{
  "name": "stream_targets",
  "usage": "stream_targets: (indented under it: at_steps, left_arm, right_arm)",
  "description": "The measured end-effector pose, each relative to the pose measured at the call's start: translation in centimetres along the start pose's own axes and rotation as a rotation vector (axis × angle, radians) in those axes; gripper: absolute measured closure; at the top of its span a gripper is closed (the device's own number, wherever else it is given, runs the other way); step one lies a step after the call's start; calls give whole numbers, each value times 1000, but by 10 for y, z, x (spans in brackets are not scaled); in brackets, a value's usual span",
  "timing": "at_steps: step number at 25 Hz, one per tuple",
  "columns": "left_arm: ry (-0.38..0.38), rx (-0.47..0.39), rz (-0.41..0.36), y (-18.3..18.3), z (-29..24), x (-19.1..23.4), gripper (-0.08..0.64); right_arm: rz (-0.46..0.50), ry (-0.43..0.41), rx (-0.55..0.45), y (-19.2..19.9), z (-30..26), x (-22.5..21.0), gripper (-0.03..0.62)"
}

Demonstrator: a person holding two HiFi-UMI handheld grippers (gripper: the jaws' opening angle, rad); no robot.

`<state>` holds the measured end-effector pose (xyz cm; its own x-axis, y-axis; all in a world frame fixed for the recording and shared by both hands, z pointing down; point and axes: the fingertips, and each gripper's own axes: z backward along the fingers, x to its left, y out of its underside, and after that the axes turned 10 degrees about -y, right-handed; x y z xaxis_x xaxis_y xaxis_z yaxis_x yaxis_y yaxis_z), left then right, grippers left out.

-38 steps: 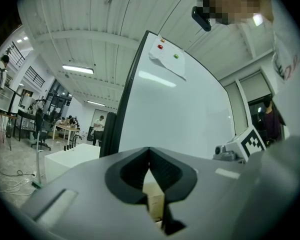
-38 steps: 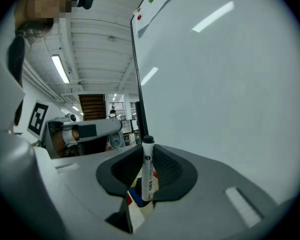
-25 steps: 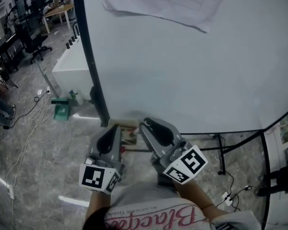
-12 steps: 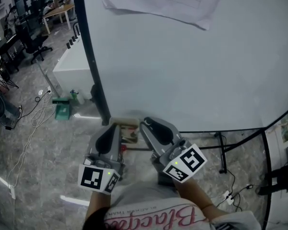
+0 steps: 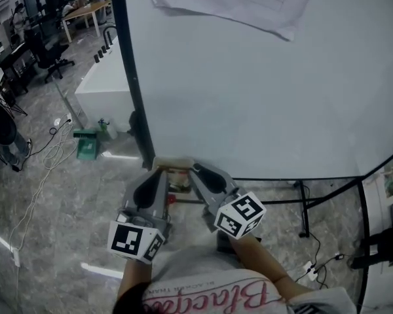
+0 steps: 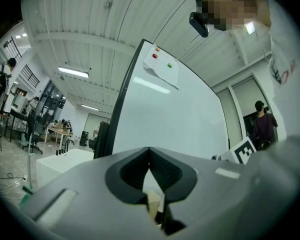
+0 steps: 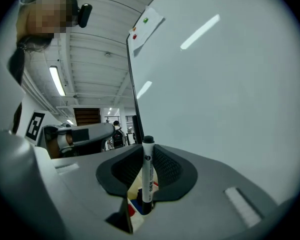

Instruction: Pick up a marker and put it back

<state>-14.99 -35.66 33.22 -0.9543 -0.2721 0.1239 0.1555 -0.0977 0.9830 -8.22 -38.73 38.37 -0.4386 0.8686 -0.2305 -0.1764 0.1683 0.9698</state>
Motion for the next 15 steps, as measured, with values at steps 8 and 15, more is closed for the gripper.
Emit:
stream_targets:
  at_steps: [8,15]
  left_arm:
    - [-11,9,15,4,5,6,560]
    - [-10,14,20,5,5,8,560]
  right_arm:
    - [-71,3,106,36,-13,-7,526]
    - [-33,63,172,50,-10,-18,522]
